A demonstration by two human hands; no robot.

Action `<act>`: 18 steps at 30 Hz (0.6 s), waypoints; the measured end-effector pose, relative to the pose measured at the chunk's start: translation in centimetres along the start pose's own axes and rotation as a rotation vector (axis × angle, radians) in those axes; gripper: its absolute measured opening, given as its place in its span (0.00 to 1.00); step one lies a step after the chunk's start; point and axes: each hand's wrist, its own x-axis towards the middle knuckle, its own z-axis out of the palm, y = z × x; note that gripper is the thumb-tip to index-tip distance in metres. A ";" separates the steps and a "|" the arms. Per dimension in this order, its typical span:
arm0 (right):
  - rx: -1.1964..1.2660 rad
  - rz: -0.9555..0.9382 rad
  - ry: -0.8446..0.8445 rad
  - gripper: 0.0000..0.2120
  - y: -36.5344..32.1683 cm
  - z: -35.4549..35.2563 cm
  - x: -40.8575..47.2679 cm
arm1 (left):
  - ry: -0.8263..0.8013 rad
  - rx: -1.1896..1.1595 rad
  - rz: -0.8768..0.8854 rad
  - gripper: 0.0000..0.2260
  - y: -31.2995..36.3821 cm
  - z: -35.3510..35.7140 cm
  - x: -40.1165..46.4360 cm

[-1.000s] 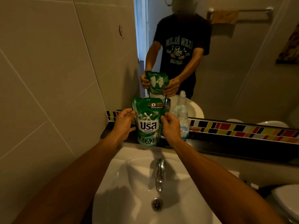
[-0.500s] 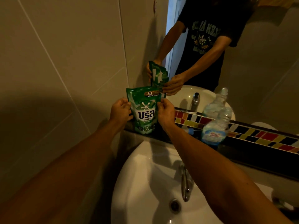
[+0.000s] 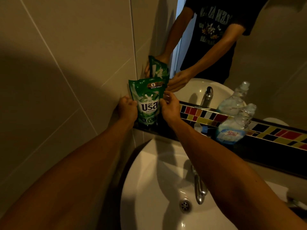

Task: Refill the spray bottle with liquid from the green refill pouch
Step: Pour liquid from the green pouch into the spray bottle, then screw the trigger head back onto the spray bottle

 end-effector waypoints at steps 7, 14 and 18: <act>-0.009 0.031 0.061 0.24 2.2 -4.4 -5.9 | 0.013 0.132 0.024 0.06 -2.0 2.4 -4.9; -0.104 0.062 0.178 0.28 4.7 -12.0 -11.6 | -0.326 0.239 0.109 0.19 -3.2 8.1 -10.7; -0.083 0.083 0.265 0.25 5.1 -16.1 -13.5 | -0.386 0.305 0.167 0.22 -3.3 11.0 -12.8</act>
